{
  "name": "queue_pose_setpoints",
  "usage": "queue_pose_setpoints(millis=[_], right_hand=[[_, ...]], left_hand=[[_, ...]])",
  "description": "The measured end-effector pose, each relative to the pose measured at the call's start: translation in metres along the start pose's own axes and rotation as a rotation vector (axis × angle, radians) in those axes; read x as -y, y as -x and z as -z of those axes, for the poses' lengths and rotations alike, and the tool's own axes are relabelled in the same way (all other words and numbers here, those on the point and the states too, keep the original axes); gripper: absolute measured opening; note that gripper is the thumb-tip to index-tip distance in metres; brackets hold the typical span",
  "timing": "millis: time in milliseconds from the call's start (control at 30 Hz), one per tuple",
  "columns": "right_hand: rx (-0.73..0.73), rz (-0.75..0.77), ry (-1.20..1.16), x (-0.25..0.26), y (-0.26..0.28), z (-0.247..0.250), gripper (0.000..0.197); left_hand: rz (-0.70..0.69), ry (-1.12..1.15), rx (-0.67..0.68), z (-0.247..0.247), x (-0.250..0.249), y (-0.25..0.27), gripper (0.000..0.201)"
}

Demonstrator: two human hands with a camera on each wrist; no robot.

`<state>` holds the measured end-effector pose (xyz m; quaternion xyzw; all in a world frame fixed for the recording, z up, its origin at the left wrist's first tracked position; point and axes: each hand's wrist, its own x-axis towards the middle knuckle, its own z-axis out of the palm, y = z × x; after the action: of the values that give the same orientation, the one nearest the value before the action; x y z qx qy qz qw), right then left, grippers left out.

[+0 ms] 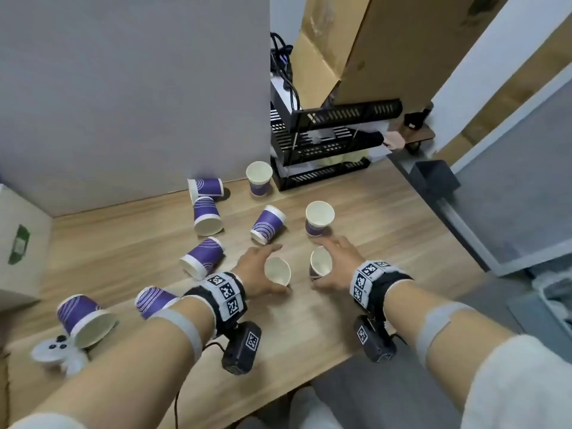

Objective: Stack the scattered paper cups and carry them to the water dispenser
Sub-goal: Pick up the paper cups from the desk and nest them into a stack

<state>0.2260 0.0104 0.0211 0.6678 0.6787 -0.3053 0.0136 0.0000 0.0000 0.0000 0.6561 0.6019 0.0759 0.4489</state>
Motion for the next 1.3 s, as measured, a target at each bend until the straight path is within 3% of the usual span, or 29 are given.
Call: queue_pose_setpoints(millis=[200,333,433,533,600,833,1000,1066,1166,1233,1300], right_hand=[[0.0,-0.034,-0.005,-0.006,-0.006,-0.024,0.08],[-0.049,-0.004,-0.029,0.0,-0.005,-0.016,0.074],[-0.245,0.054,-0.167,0.012,-0.006,0.012,0.071],[-0.45,0.054,-0.194,0.021,-0.02,0.045,0.07],[-0.497,0.052,-0.186,0.019,-0.035,0.059,0.069],[-0.186,0.109,0.154,-0.006,-0.102,0.06,0.069],[0.021,0.145,0.172,-0.016,-0.125,0.046,0.073],[-0.014,0.154,0.084,-0.009,-0.13,0.055,0.066],[-0.103,0.24,-0.328,0.015,-0.136,0.083,0.058],[-0.034,0.293,-0.524,0.034,-0.138,0.098,0.058],[0.085,0.333,-0.566,0.051,-0.134,0.103,0.06]], left_hand=[[0.056,-0.175,0.013,-0.012,-0.002,-0.011,0.081],[0.051,-0.147,-0.011,-0.009,0.0,-0.013,0.079],[0.045,-0.024,-0.112,0.0,-0.005,-0.013,0.079],[0.034,0.061,-0.198,0.014,-0.016,-0.014,0.067],[-0.001,0.089,-0.224,0.021,-0.02,-0.018,0.066],[0.031,0.116,-0.298,0.027,-0.028,-0.029,0.075],[0.106,0.226,-0.316,0.02,-0.032,-0.032,0.077],[0.127,0.254,-0.32,0.02,-0.035,-0.031,0.077],[0.156,0.284,-0.329,0.024,-0.038,-0.031,0.088],[0.155,0.3,-0.359,0.029,-0.04,-0.031,0.093],[0.148,0.326,-0.386,0.033,-0.042,-0.031,0.092]])
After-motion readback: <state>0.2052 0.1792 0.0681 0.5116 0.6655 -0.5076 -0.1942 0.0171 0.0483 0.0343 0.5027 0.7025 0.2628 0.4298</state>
